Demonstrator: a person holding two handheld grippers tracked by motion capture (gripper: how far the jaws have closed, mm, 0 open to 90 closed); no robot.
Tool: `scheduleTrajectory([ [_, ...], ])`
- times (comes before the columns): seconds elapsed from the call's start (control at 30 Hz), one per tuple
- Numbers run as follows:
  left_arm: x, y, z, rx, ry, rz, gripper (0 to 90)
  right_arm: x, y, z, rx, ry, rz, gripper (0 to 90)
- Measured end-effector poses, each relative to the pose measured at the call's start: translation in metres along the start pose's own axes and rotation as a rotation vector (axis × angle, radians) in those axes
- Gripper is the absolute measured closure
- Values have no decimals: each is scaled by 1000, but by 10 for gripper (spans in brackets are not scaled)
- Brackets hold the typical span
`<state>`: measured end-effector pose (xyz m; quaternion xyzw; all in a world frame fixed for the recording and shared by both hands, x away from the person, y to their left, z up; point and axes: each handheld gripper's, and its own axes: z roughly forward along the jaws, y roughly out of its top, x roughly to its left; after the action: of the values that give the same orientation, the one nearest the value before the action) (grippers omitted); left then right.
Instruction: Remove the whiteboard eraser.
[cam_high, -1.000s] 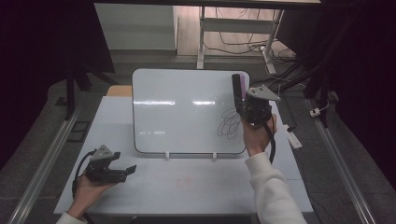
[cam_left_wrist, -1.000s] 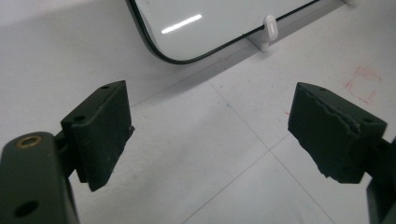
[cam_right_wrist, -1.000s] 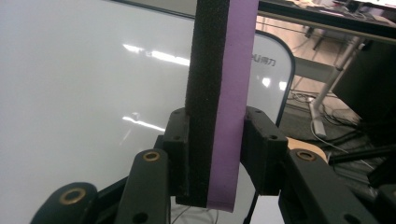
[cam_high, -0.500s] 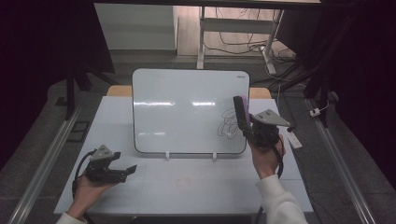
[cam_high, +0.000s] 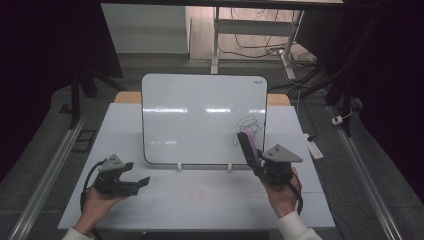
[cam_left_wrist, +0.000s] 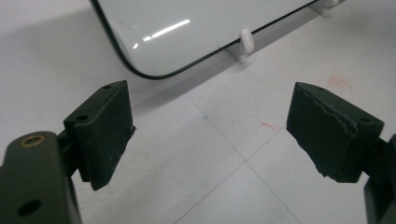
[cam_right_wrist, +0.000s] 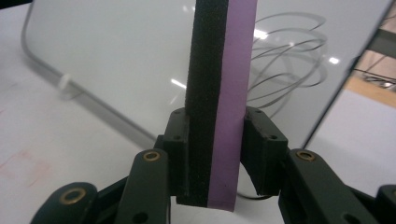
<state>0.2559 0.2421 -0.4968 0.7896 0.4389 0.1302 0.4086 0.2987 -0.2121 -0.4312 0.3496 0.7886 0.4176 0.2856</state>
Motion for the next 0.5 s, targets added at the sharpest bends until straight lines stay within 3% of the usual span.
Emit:
scheduleTrajectory([
  [0.27,-8,7,5,7,-43,13,159,22,-14,8,47,111,-38,638],
  [0.5,-20,24,18,9,-120,23,174,42,-21,21,74,200,-91,638],
])
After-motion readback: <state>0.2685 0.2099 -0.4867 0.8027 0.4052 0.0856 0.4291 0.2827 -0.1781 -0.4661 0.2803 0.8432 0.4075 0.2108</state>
